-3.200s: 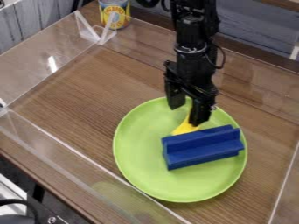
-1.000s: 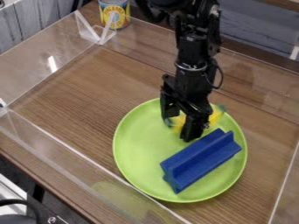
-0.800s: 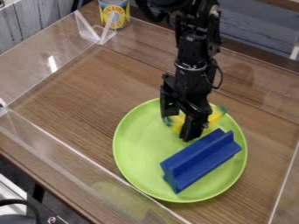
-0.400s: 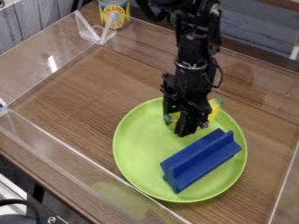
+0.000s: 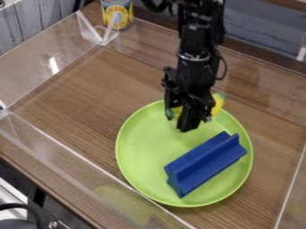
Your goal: Remove the banana from inside the green plate and put it on the table
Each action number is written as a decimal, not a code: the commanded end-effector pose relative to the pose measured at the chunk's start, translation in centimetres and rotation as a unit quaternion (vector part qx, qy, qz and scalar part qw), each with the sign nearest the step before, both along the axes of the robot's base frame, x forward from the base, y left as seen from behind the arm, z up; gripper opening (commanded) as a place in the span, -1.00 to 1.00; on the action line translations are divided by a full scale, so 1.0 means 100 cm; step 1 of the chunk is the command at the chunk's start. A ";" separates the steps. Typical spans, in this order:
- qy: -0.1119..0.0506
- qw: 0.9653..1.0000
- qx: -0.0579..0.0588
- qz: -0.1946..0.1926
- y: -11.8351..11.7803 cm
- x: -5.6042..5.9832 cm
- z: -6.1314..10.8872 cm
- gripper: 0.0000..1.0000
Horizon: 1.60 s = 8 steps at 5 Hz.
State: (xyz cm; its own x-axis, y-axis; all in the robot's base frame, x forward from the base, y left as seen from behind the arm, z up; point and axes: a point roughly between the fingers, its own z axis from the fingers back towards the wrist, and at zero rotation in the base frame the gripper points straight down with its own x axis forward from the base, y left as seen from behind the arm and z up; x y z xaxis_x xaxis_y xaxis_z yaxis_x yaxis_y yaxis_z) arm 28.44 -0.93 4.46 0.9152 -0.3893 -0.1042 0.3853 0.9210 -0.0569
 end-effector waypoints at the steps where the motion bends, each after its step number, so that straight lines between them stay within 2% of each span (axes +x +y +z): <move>1: -0.045 0.999 0.003 0.010 0.007 0.012 0.030 -1.00; 4: -0.056 0.998 0.012 0.033 0.025 0.016 0.048 -1.00; 6: -0.062 0.995 0.028 0.077 0.055 0.015 0.061 -1.00; 8: -0.062 0.993 0.048 0.085 0.090 0.012 0.064 -1.00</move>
State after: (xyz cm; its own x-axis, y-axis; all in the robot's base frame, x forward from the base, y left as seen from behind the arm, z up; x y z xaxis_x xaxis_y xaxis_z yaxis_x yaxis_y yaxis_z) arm 28.79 7.72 8.35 0.9698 -0.2232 -0.0978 0.2270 0.9735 0.0284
